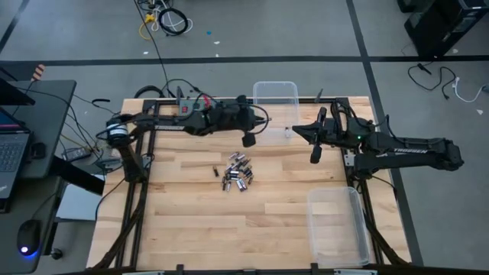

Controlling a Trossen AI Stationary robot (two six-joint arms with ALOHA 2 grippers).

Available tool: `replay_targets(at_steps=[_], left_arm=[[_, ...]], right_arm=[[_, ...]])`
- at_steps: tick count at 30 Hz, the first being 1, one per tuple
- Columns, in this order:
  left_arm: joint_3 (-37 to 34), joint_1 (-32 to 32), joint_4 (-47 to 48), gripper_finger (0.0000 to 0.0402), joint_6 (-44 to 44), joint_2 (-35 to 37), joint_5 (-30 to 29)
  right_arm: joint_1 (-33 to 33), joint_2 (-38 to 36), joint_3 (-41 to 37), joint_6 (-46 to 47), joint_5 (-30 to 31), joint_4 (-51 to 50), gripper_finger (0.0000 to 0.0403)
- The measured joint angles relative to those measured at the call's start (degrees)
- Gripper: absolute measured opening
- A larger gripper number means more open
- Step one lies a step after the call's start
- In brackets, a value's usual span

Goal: Sort batteries
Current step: Put the silver battery into the top transparent bin

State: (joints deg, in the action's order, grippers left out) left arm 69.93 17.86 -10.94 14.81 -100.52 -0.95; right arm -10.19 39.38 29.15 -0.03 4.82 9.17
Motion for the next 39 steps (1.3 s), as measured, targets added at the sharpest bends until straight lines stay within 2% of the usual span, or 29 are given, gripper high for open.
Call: replay_targets(at_steps=[5,18,27,31,34,39], left_arm=[[1.67,1.08,0.66,0.0016,-1.7,-4.17,-0.63],[1.9,1.28,0.1,0.0076,-3.11,-4.51,-2.84],[1.84,1.15,-1.29,0.0085,-3.13,-4.51,-2.73],[1.82,-0.65,-7.08,0.0085,-3.13,-4.12,0.71],[1.82,-2.79,-9.91,0.0085,-1.52,-3.7,1.09],[1.79,-6.26,-8.63,0.0086,3.88,-0.96,-3.88]], right_arm=[[-0.01,0.0,0.0,-0.02,0.02,-0.2,0.0003],[-0.01,0.0,0.0,-0.11,0.04,-0.54,0.0003],[-0.01,0.0,0.0,-0.11,0.07,-2.37,0.0003],[-0.01,0.0,0.0,-0.09,0.09,-3.37,0.0003],[-0.01,0.0,0.0,-0.09,0.09,-3.35,0.0003],[-0.04,0.0,0.0,0.24,0.31,-3.36,0.0003]])
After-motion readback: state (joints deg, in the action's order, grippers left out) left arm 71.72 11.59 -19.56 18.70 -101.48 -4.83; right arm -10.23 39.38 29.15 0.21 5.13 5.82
